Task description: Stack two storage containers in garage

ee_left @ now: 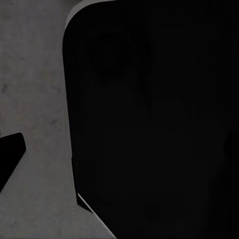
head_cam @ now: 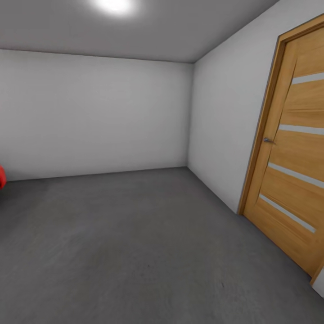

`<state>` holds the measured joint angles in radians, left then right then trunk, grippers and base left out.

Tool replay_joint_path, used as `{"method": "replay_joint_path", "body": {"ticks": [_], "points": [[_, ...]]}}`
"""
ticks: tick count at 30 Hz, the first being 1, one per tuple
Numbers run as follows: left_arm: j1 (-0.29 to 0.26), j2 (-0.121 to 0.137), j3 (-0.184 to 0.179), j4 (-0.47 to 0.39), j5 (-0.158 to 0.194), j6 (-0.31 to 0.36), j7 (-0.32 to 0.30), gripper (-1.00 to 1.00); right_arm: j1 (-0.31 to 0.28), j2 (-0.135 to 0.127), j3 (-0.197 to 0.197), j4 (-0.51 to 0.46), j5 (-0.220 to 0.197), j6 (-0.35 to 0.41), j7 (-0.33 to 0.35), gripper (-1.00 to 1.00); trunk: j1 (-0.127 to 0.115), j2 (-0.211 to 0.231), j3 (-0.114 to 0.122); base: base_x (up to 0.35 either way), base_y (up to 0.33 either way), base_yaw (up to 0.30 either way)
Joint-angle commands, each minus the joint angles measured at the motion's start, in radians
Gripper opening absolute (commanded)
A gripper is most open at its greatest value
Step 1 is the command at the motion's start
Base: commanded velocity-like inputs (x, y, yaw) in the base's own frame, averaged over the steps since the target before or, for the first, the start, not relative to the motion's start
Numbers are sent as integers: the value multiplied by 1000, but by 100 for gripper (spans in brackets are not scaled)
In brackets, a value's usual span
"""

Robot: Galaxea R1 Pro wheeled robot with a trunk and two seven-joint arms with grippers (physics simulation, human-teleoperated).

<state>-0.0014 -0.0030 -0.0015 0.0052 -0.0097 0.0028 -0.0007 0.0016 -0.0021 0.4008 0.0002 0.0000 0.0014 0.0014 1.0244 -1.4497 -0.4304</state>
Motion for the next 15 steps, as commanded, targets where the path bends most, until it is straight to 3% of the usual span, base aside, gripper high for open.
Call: {"method": "replay_joint_path", "body": {"ticks": [1, 15], "points": [[0, 0, 0, 0, 0, 0, 1, 100, 0, 0, 4, 0, 0, 0, 0, 100, 1, 0, -1, 323, 0, 0], [0, 0, 0, 0, 5, 0, 2, 100, 0, 0, 4, 0, 0, 0, 0, 100, 1, 0, -1, 324, 0, 0]]}}
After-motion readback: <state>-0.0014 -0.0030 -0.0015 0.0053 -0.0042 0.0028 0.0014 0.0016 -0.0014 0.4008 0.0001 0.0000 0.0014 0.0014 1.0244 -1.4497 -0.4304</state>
